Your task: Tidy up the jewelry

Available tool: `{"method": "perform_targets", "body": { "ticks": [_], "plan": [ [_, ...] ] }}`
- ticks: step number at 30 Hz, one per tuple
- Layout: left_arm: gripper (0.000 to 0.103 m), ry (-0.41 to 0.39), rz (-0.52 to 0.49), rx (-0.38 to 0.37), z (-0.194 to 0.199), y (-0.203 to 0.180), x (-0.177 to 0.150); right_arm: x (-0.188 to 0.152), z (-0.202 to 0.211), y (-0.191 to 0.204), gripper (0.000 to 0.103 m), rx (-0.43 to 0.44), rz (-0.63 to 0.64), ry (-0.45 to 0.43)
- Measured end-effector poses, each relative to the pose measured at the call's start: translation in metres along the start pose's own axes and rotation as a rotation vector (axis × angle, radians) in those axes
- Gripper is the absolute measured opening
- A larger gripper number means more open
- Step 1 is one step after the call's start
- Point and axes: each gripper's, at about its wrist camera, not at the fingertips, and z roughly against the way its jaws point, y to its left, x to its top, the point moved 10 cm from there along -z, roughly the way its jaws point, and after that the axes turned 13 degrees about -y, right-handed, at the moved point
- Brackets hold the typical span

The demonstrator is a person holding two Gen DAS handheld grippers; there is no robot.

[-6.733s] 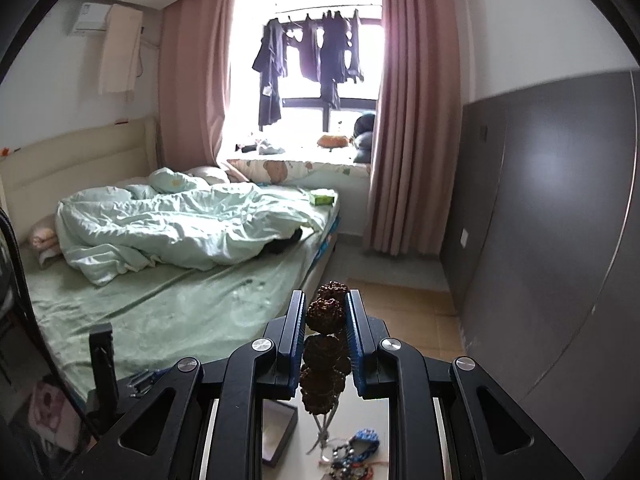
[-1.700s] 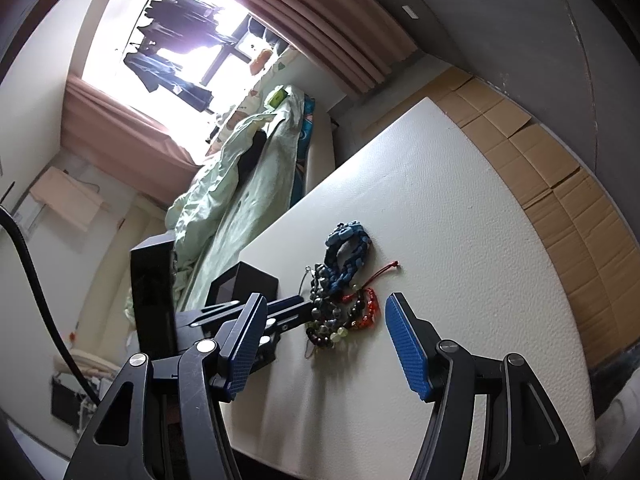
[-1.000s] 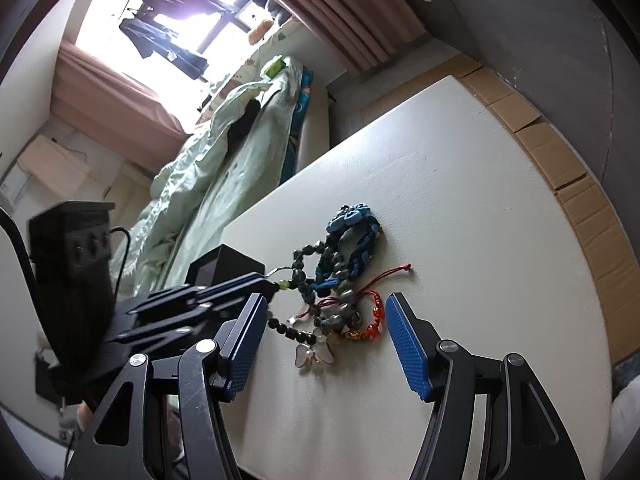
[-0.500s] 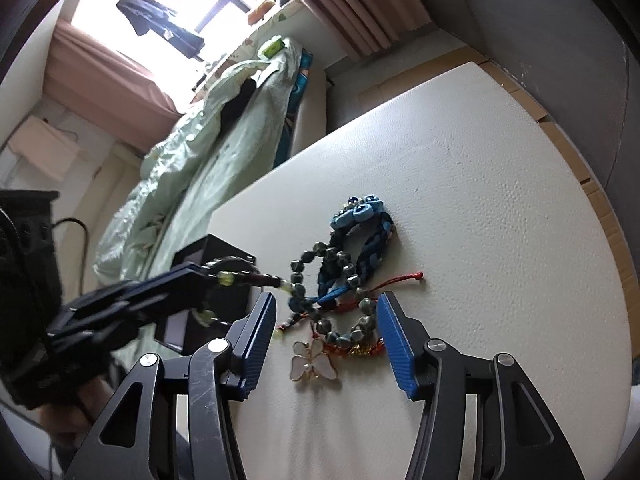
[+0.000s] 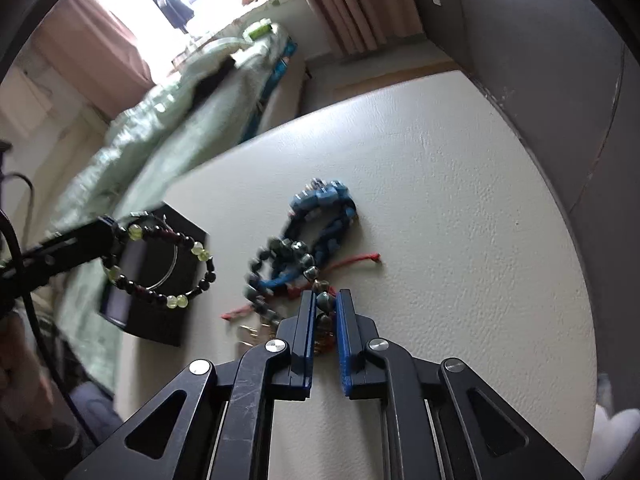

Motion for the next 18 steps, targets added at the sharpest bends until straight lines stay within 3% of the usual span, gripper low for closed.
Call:
{"method": "perform_targets", "body": {
  "ticks": [5, 18],
  "plan": [
    [0.010, -0.039, -0.013, 0.023, 0.022, 0.004, 0.013, 0.012, 0.020, 0.007, 0.011, 0.108, -0.072, -0.074],
    [0.010, -0.107, -0.003, 0.128, 0.063, 0.043, 0.025, 0.031, 0.046, 0.042, 0.011, 0.240, -0.108, -0.166]
  ]
}}
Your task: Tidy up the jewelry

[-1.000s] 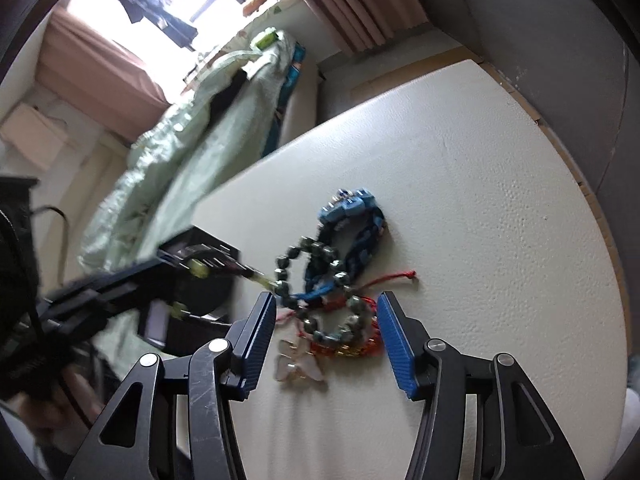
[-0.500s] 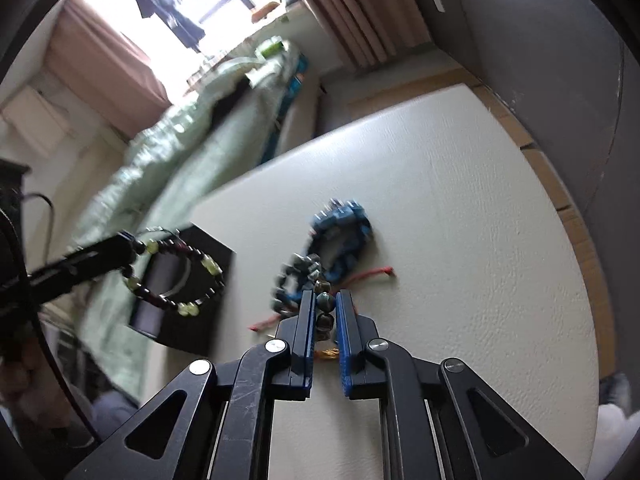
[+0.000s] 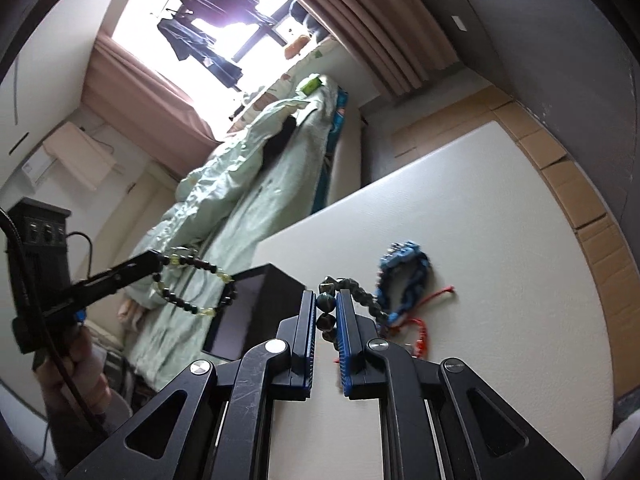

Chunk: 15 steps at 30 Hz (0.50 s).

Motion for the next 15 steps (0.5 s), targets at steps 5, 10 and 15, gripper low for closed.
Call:
{"method": "perform_targets", "body": {
  "ticks": [5, 10, 15],
  "plan": [
    [0.010, -0.001, 0.018, 0.034, -0.002, 0.021, -0.007, 0.006, 0.001, 0.025, 0.011, 0.030, 0.033, -0.007],
    [0.010, 0.015, 0.045, 0.050, -0.011, 0.039, -0.022, 0.010, -0.007, 0.056, 0.011, 0.062, 0.070, 0.004],
    [0.025, 0.102, 0.125, 0.033, -0.025, 0.055, -0.044, 0.009, -0.018, 0.089, 0.011, 0.096, 0.109, 0.024]
  ]
}}
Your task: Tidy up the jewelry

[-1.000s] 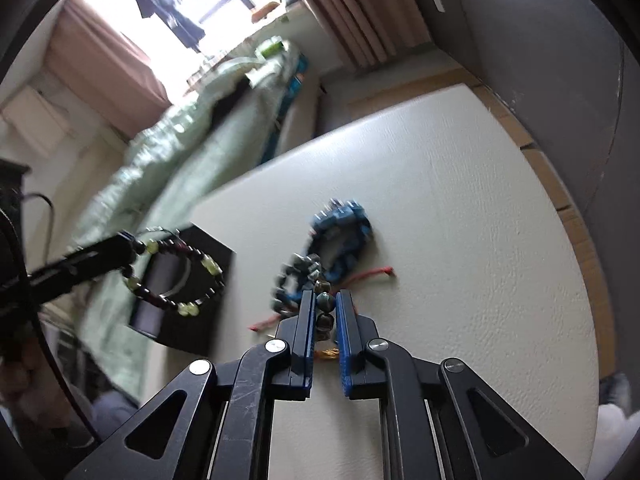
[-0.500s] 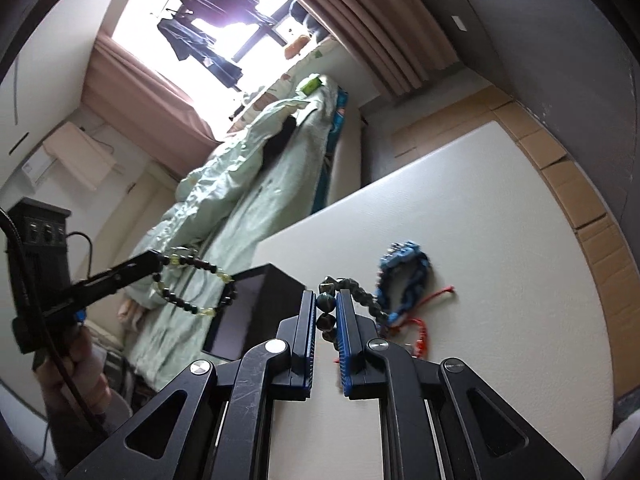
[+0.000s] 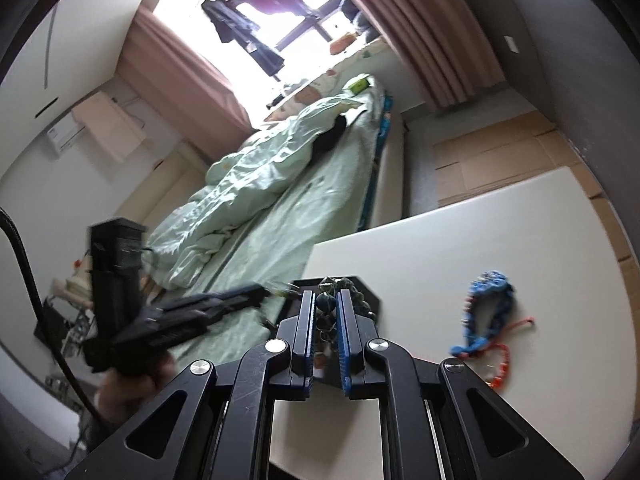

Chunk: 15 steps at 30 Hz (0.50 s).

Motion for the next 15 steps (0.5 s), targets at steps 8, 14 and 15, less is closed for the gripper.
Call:
{"method": "perform_targets", "body": {
  "ticks": [8, 14, 15],
  "plan": [
    [0.060, -0.071, 0.044, 0.019, 0.025, 0.027, 0.004, -0.006, -0.023, 0.035, 0.011, 0.029, 0.046, 0.041],
    [0.062, -0.097, 0.054, 0.035, 0.043, 0.042, 0.007, -0.013, -0.040, 0.050, 0.012, 0.039, 0.058, 0.072],
    [0.066, -0.100, 0.052, 0.039, 0.046, 0.043, 0.007, -0.014, -0.043, 0.050, 0.012, 0.038, 0.058, 0.080]
  ]
}}
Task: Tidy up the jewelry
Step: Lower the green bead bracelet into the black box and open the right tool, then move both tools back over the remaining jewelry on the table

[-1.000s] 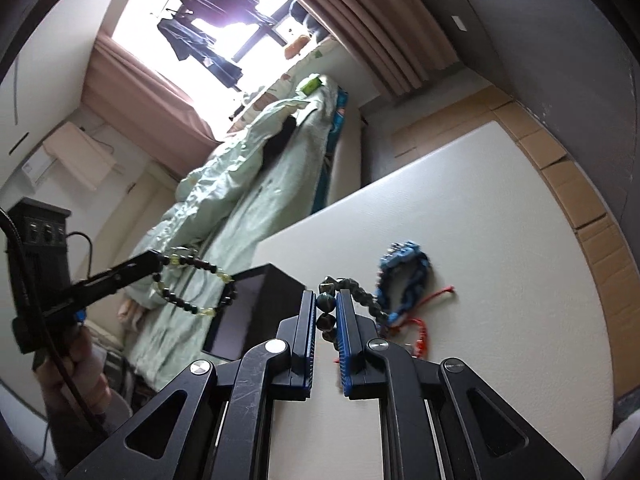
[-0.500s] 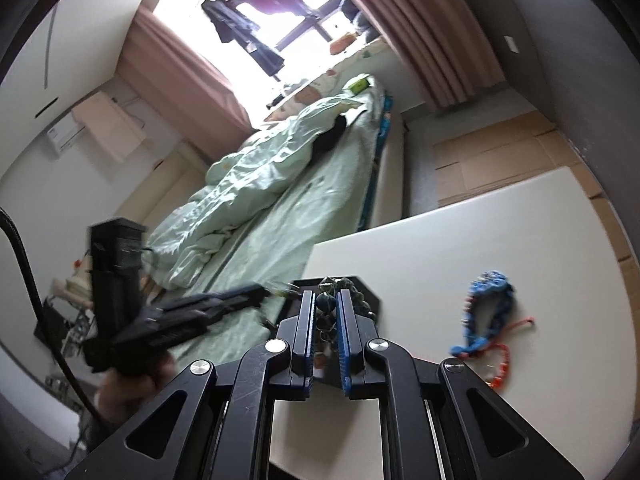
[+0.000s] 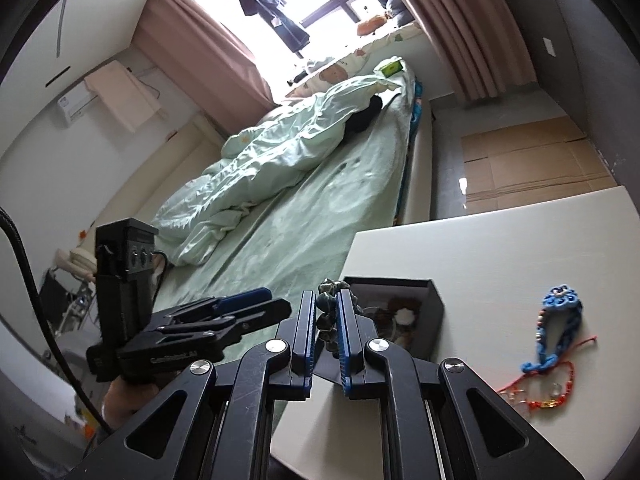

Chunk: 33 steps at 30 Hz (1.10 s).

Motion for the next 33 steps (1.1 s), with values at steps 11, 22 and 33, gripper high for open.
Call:
{"method": "perform_targets", "body": {
  "ticks": [11, 22, 33],
  "plan": [
    [0.084, -0.010, -0.050, -0.033, 0.001, -0.029, -0.001, -0.001, 0.038, -0.067, 0.071, -0.215, -0.012, 0.007],
    [0.084, 0.020, -0.135, -0.105, -0.017, -0.091, -0.009, -0.009, 0.092, -0.128, 0.071, -0.328, -0.034, 0.001],
    [0.080, 0.091, -0.283, -0.168, -0.046, -0.157, -0.046, -0.042, 0.106, -0.170, 0.063, -0.337, -0.123, 0.005]
  ]
}}
